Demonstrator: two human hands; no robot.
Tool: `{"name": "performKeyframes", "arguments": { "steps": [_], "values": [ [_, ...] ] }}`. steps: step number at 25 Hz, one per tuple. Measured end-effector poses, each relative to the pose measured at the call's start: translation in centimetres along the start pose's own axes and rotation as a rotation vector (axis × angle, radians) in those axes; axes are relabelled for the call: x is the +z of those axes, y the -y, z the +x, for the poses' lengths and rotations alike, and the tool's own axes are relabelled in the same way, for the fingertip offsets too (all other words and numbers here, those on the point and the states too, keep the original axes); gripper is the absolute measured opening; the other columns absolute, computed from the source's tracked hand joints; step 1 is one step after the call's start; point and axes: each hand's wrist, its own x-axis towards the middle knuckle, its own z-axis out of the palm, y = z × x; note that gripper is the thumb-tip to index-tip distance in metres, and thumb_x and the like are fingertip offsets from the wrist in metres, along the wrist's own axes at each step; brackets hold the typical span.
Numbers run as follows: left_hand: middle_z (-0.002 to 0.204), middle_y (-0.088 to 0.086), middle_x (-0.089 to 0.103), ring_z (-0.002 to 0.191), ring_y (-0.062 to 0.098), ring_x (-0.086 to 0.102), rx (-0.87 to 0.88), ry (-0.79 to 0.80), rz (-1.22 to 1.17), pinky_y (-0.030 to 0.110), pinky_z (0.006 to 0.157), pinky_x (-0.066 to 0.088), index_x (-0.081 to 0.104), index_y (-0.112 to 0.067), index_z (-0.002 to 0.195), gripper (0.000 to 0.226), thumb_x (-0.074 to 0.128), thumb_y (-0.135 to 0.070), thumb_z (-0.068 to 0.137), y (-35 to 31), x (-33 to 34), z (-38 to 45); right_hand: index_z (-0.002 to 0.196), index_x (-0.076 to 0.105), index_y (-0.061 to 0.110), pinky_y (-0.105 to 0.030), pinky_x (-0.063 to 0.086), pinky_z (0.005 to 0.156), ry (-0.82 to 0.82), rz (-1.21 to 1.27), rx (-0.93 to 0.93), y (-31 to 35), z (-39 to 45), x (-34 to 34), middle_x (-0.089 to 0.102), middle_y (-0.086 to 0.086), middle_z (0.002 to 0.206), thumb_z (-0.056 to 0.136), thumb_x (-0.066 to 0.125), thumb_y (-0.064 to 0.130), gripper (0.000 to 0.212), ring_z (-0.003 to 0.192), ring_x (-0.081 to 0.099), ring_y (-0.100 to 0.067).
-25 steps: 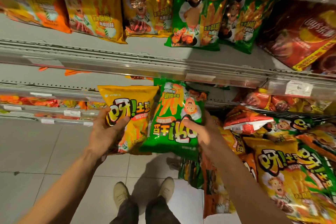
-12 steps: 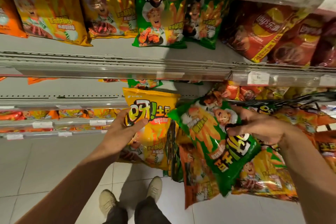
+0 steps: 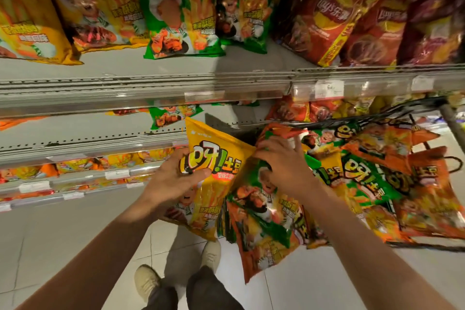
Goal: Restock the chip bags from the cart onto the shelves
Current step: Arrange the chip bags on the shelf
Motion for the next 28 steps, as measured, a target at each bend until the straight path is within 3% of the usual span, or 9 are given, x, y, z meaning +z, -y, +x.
{"name": "performKeyframes", "arguments": {
  "steps": [3, 5, 8, 11, 15, 19, 23, 26, 28],
  "values": [
    [0.106, -0.017, 0.074, 0.098, 0.007, 0.071, 0.003, 0.036, -0.010, 0.033, 0.087, 0.057, 0.058, -0.041, 0.113, 0.039, 0.081, -0.032, 0.083, -0.4, 0.6, 0.6, 0.134, 0.058, 0.012, -0.049, 0.044, 0.100, -0.432, 0.389, 0.478, -1.4, -4.8, 4.2, 0.057, -0.017, 0.129, 0.076, 0.082, 0.042, 0.069, 0.122, 0.051, -0.036],
    [0.097, -0.015, 0.074, 0.090, 0.008, 0.072, -0.010, 0.044, -0.011, 0.031, 0.083, 0.057, 0.057, -0.043, 0.105, 0.035, 0.081, -0.031, 0.083, -0.3, 0.8, 0.7, 0.121, 0.059, 0.010, -0.047, 0.054, 0.091, -0.328, 0.926, 0.828, -1.2, -7.4, 6.0, 0.062, -0.016, 0.119, 0.076, 0.080, 0.050, 0.063, 0.112, 0.061, -0.034],
    [0.088, -0.004, 0.077, 0.083, 0.018, 0.074, -0.029, 0.091, -0.050, 0.025, 0.071, 0.058, 0.059, -0.038, 0.113, 0.036, 0.080, -0.031, 0.085, -0.1, 1.2, 0.6, 0.093, 0.064, 0.023, -0.022, 0.056, 0.050, -0.167, 1.524, 0.889, -0.8, -8.6, 7.0, 0.074, 0.004, 0.075, 0.082, 0.076, 0.046, 0.028, 0.063, 0.073, -0.009],
    [0.098, -0.009, 0.077, 0.095, 0.020, 0.073, -0.091, 0.048, -0.099, 0.034, 0.080, 0.059, 0.060, -0.036, 0.123, 0.045, 0.081, -0.032, 0.084, 0.5, 0.4, 0.1, 0.089, 0.063, 0.031, -0.025, 0.058, 0.054, -0.197, 1.611, 0.760, -1.2, -6.9, 6.0, 0.076, 0.011, 0.075, 0.084, 0.075, 0.041, 0.016, 0.067, 0.074, -0.009],
    [0.097, -0.013, 0.077, 0.094, 0.014, 0.073, -0.136, -0.104, -0.169, 0.029, 0.067, 0.055, 0.060, -0.036, 0.116, 0.040, 0.081, -0.035, 0.082, 1.4, -2.8, -0.7, 0.094, 0.068, 0.025, -0.034, 0.059, 0.079, -0.041, 1.580, 0.553, -0.6, -0.7, 3.6, 0.078, 0.006, 0.093, 0.089, 0.073, 0.034, 0.011, 0.091, 0.074, -0.015],
    [0.093, -0.018, 0.078, 0.096, 0.009, 0.071, -0.154, -0.236, -0.204, 0.025, 0.063, 0.055, 0.064, -0.035, 0.114, 0.039, 0.081, -0.038, 0.080, 2.6, -5.8, -1.1, 0.096, 0.070, 0.018, -0.028, 0.060, 0.066, -0.039, 1.581, 0.455, 1.6, 7.6, 1.1, 0.078, 0.000, 0.093, 0.092, 0.070, 0.030, 0.012, 0.082, 0.073, -0.015],
    [0.112, -0.003, 0.077, 0.110, 0.027, 0.070, -0.187, -0.293, -0.238, 0.052, 0.096, 0.054, 0.062, -0.028, 0.126, 0.046, 0.080, -0.036, 0.084, 3.6, -6.5, -0.6, 0.101, 0.069, 0.019, -0.040, 0.057, 0.082, -0.063, 1.561, 0.512, 4.0, 11.0, 0.3, 0.074, -0.006, 0.109, 0.089, 0.071, 0.037, 0.021, 0.100, 0.070, -0.026],
    [0.111, -0.006, 0.077, 0.109, 0.020, 0.070, -0.165, -0.335, -0.219, 0.044, 0.092, 0.055, 0.062, -0.027, 0.129, 0.048, 0.079, -0.034, 0.085, 4.0, -5.8, 0.0, 0.085, 0.065, 0.021, -0.031, 0.051, 0.074, -0.174, 1.399, 0.471, 5.3, 9.8, 1.4, 0.070, 0.005, 0.088, 0.090, 0.068, 0.039, 0.019, 0.090, 0.066, -0.020],
    [0.105, -0.008, 0.078, 0.104, 0.016, 0.071, -0.152, -0.357, -0.180, 0.040, 0.089, 0.055, 0.065, -0.026, 0.124, 0.041, 0.078, -0.032, 0.086, 4.3, -5.6, 0.1, 0.097, 0.066, 0.025, -0.029, 0.052, 0.076, -0.173, 1.383, 0.371, 5.6, 9.5, 1.7, 0.071, 0.008, 0.096, 0.088, 0.068, 0.043, 0.021, 0.095, 0.066, -0.015]
  ]
}}
